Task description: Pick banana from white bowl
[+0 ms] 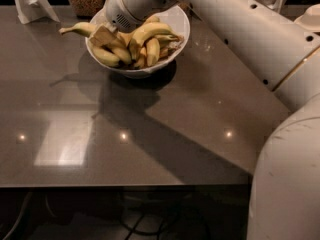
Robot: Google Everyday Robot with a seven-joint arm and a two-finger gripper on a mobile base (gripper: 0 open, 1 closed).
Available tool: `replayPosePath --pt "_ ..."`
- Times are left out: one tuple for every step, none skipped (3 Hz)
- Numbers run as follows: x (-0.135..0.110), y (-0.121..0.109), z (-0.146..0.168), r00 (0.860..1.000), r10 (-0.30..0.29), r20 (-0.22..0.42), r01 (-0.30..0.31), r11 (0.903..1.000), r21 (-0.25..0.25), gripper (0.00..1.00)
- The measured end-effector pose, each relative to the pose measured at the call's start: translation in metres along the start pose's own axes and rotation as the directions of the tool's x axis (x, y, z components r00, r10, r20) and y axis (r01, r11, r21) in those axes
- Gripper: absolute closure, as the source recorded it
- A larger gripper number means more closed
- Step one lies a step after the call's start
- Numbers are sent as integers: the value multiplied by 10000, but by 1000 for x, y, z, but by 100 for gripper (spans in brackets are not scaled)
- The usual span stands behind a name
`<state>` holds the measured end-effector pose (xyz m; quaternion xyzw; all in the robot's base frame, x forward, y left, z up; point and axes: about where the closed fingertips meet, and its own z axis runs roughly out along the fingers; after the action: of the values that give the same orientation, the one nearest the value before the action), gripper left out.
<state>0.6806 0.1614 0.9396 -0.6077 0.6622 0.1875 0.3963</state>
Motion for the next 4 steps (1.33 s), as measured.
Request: replayPosePath --pt "-1 0 -2 9988 -207 -454 199 9997 -170 100" --pt "-1 0 -2 9911 -623 -1179 533 9955 -778 100" --pt "2 4 -6 9805 -873 -1761 645 9892 -1317 100" --pt "5 6 -27 9751 -894 -2031 619 9885 -1377 100"
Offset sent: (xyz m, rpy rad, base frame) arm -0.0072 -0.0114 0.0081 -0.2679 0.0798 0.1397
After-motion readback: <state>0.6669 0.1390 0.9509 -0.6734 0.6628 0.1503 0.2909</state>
